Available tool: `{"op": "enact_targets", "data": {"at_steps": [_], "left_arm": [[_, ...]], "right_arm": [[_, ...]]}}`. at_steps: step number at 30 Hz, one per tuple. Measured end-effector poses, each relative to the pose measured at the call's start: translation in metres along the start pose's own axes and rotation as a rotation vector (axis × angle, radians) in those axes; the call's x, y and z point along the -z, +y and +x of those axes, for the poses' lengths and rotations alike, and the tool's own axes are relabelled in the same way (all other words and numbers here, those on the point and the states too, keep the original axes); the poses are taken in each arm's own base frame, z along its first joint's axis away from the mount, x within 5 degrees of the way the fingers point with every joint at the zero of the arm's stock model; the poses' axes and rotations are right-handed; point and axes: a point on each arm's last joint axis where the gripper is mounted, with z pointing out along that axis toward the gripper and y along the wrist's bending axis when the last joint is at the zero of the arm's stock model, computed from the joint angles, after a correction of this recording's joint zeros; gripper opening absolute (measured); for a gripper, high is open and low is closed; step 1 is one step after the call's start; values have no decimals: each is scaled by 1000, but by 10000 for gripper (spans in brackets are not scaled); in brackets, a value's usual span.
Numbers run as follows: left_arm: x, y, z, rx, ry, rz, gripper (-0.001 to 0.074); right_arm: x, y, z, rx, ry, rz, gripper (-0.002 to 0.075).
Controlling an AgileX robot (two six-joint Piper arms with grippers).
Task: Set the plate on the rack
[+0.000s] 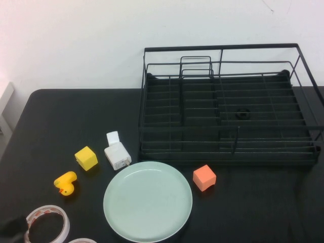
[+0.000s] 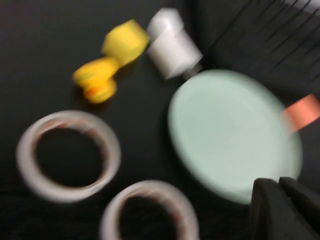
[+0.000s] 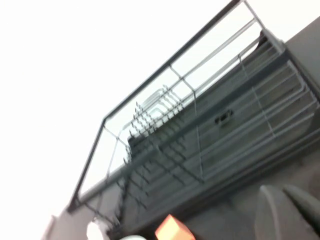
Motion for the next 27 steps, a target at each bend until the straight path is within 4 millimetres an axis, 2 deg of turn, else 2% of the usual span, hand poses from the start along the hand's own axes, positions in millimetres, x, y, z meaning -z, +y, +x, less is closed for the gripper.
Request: {"op": "enact_targets", "data": {"at_steps": [7,13,17,23,27], "left_arm": [[-41,-13,-57,-133,276,-164,-3],[-92,-16,-81,-199,450,-187,29],[-124,-20,-80,-216,531,-171,154],[-171,-33,-61,-275,600,-138,375],[-199,-38,-52,-284,567,-119,419]], "right_arm": [[0,0,2,68,21,-2,-2],[0,0,2,90,27,-3,-2],[0,0,3,111,32,-4,-2],[0,0,3,119,36,-5,-2],[0,0,3,121,37,-5,-2]]}}
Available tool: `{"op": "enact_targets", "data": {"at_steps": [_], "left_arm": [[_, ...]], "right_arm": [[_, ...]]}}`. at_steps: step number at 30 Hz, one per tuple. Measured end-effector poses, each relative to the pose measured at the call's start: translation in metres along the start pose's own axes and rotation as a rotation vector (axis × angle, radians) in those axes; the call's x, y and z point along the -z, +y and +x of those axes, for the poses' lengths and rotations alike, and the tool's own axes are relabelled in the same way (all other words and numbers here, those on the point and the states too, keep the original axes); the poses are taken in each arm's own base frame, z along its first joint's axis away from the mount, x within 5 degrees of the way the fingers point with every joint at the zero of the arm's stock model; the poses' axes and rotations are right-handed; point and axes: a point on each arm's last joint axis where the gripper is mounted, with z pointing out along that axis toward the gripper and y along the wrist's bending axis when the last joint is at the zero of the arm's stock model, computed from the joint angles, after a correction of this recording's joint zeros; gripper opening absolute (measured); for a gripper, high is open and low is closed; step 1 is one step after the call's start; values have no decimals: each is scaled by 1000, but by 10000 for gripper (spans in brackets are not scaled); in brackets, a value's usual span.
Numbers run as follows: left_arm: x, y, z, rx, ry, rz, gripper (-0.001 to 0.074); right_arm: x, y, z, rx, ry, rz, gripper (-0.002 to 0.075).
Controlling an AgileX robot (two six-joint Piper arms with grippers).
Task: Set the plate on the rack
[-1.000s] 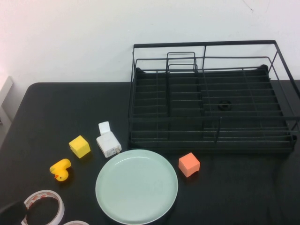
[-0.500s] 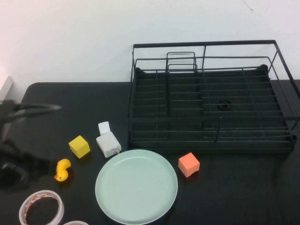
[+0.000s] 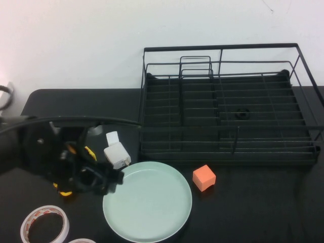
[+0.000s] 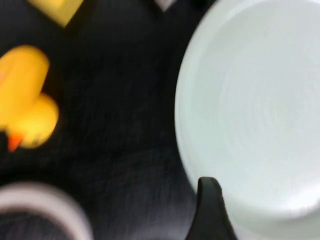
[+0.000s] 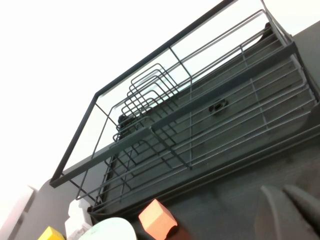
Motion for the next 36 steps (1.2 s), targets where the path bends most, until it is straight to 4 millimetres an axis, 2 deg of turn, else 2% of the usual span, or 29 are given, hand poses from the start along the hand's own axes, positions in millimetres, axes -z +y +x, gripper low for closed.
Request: {"op": "enact_targets", "data": {"at_steps": [6,12,19,22,27,30,36], "left_arm": [[-42,5,-11,56,-47,-11,428],[-78,10,-13,72,-5,-32,427],[-106,15,-9,80,57,-50,421],[-109,15,-11,80,50,-51,353],[-111,16,-13,68,36,-53,81],[-111,15,-14,70,33,-52,36],[-107,14,-13,55,46,-46,19]], "right_arm": [[0,0,0,1,2,0,-2],[0,0,0,2,2,0,-2],[0,0,1,7,15,-3,-2],[0,0,1,11,16,-3,-2],[0,0,1,12,12,-2,-2],[0,0,-1,15,-12,2,-2],[0,-1,-3,15,-29,6,-2]]}}
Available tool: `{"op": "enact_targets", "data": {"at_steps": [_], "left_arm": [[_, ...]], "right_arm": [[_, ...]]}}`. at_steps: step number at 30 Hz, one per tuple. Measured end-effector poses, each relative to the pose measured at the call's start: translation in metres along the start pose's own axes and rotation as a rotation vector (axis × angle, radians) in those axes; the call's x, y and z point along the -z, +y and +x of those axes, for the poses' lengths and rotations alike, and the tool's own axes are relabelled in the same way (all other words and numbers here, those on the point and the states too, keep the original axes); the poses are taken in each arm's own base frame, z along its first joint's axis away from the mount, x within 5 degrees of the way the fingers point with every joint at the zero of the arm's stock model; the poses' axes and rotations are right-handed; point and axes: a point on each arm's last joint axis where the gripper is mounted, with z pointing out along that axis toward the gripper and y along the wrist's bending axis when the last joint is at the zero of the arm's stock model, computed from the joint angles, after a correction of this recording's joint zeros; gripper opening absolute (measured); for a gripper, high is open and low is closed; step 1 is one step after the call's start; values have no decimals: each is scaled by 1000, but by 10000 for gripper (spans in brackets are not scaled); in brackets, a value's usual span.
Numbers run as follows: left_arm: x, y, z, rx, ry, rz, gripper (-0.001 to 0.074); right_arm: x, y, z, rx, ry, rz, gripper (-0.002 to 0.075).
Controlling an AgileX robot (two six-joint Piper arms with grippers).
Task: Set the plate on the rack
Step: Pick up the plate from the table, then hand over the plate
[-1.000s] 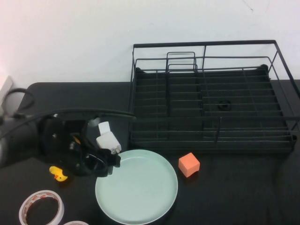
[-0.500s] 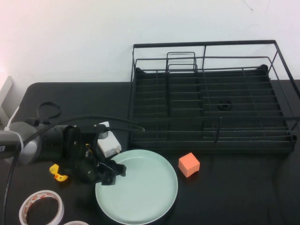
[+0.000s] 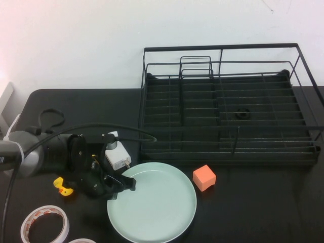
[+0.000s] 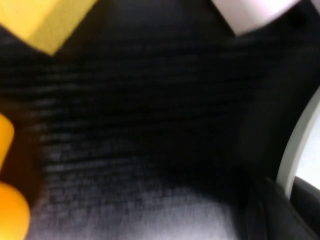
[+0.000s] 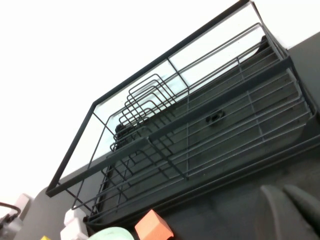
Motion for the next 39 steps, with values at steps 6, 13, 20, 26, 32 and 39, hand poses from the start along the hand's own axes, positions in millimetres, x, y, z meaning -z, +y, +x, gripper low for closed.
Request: {"op": "enact_targets", "data": {"at_steps": [6,13,20,26,32,39], "left_arm": [[27,-4,-1,-17,-28,17,4],[59,-9,-4,-69,-83,39,1],[80,-11,-1,-100,-77,54,1],[109,-18,-1,-110,-154,107,1],[163,-32,2,-147,-316,253,1],[221,-48,12,-369,-571,412,1]], "right_arm": [[0,0,1,0,12,-3,-2],[0,0,1,0,14,-3,-2],[0,0,1,0,14,-3,-2],[0,1,4,0,39,-8,-2],[0,2,6,-25,63,-23,-2],[10,31,-19,-10,75,-111,62]]}}
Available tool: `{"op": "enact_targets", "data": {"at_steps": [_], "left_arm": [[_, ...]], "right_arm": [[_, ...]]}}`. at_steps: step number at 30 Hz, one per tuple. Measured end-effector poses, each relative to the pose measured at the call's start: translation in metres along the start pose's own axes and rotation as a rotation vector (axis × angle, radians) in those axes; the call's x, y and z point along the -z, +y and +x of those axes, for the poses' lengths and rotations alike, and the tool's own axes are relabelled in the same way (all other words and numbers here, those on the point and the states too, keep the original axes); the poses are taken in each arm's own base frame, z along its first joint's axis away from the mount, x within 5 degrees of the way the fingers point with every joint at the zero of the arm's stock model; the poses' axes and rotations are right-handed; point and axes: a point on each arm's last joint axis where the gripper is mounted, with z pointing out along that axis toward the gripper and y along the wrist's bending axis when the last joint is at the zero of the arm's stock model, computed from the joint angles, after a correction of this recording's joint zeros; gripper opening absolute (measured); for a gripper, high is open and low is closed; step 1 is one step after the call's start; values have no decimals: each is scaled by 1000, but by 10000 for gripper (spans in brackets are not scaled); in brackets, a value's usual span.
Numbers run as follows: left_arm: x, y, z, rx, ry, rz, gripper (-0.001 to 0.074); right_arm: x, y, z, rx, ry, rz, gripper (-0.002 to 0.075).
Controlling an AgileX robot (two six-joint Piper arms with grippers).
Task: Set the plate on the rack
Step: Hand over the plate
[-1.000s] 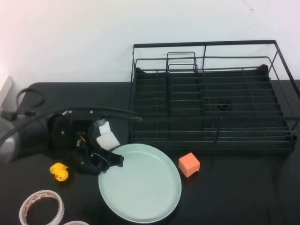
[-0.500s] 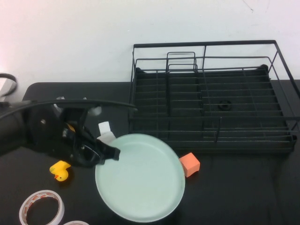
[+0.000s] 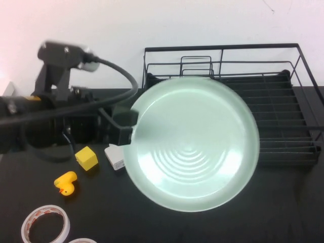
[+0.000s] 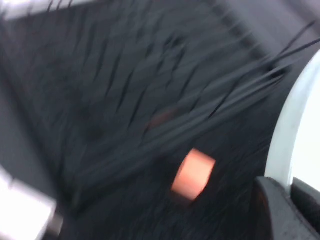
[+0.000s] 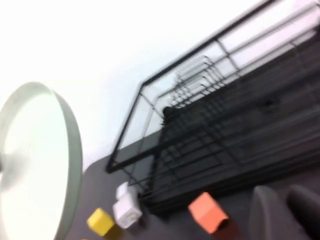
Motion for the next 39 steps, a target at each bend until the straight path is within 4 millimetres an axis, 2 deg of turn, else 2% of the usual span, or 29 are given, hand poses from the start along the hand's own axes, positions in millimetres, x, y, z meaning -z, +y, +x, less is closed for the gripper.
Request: {"op": "enact_targets", "data": {"at_steps": [2,7,10,13,17,20,26,30,34,36,39], "left_arm": [[5,-5,-5,-41,-50,34,1],[8,-15,-11,-77,-133,106,1],[3,-30,-7,-116,-136,159,1],[-5,-51,2,-190,-128,207,1],[-11,-74,9,-235,-140,226,1],[-12,-84,9,-247,-168,212,1],[-13,-92,9,-275,-190,200,1],[-13,-87,5,-266,-221,142,1],[-10,-84,2,-252,-254,97,1],[-9,-83,1,-246,-260,91,1],[-9,-83,1,-240,-262,92,1]], "right_arm": [[0,10,-11,10,25,-11,150],[-10,39,-43,90,130,-55,454],[-22,57,-69,170,174,-110,538],[-37,74,-91,213,202,-182,563],[-60,87,-113,305,269,-271,571],[-79,88,-117,352,359,-329,571],[-108,74,-100,346,617,-454,572],[-113,69,-89,344,753,-548,562],[-113,65,-86,376,800,-552,478],[-113,64,-85,401,801,-557,409],[-114,64,-86,430,785,-554,264]]}}
